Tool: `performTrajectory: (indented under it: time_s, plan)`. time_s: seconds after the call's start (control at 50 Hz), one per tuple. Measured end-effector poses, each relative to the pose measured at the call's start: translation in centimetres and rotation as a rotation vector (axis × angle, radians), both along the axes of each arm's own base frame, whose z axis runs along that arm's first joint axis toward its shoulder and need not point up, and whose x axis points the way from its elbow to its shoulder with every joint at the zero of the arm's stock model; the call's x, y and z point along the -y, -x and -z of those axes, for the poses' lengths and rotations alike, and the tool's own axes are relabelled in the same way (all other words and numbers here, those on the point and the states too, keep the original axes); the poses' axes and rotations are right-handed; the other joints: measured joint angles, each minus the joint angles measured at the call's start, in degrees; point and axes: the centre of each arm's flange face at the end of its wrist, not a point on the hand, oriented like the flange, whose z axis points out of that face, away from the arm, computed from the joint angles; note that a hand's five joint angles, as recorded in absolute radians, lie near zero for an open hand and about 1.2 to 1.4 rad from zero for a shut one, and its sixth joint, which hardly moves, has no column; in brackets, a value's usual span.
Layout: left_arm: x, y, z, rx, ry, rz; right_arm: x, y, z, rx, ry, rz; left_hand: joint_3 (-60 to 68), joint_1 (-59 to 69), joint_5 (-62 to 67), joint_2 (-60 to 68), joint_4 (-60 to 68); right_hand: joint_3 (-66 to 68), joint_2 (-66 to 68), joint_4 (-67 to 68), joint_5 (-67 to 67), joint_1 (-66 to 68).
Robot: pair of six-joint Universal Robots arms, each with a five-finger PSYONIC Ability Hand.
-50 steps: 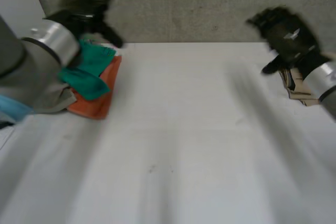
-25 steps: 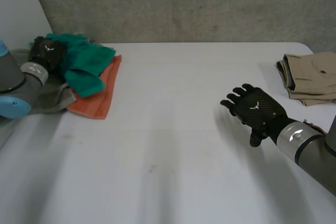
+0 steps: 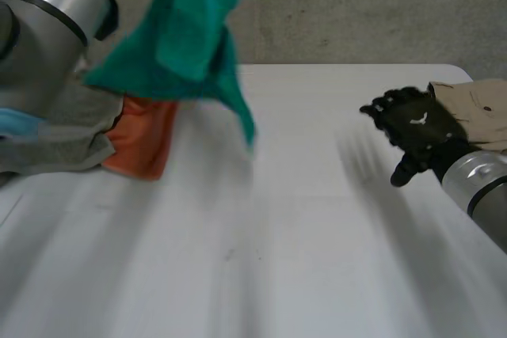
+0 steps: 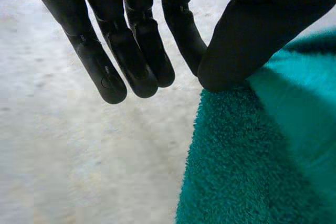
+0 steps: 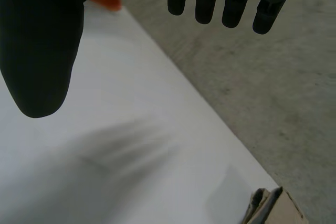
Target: Fold the laundry.
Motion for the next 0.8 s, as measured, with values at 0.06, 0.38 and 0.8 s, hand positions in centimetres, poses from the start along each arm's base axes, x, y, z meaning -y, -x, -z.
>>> performTrajectory:
  time_s: [0.06,0.38,0.8]
  plan:
    - [-0.7,1.5,1.9,0.035,-0.036,0.033,0.3,0.4,-0.7,0.050,-0.006,0.024,0.1,0.0,0.0,0.0,0.0,0.0,0.0,0.0,0.0,0.0]
    - [-5.6,7.8,15.8,0.341,-0.336,0.165,1.6,2.9,-2.0,0.179,-0.084,0.142,-54.8,-53.9,-53.8,-55.3,-55.7,0.0,0.0,0.0,0.0,0.0]
    - [-5.3,-1.3,18.0,0.419,-0.391,-0.225,-3.3,-1.6,2.2,-0.025,-0.341,-0.103,-55.3,-53.9,-53.9,-55.8,-56.1,0.0,0.0,0.0,0.0,0.0]
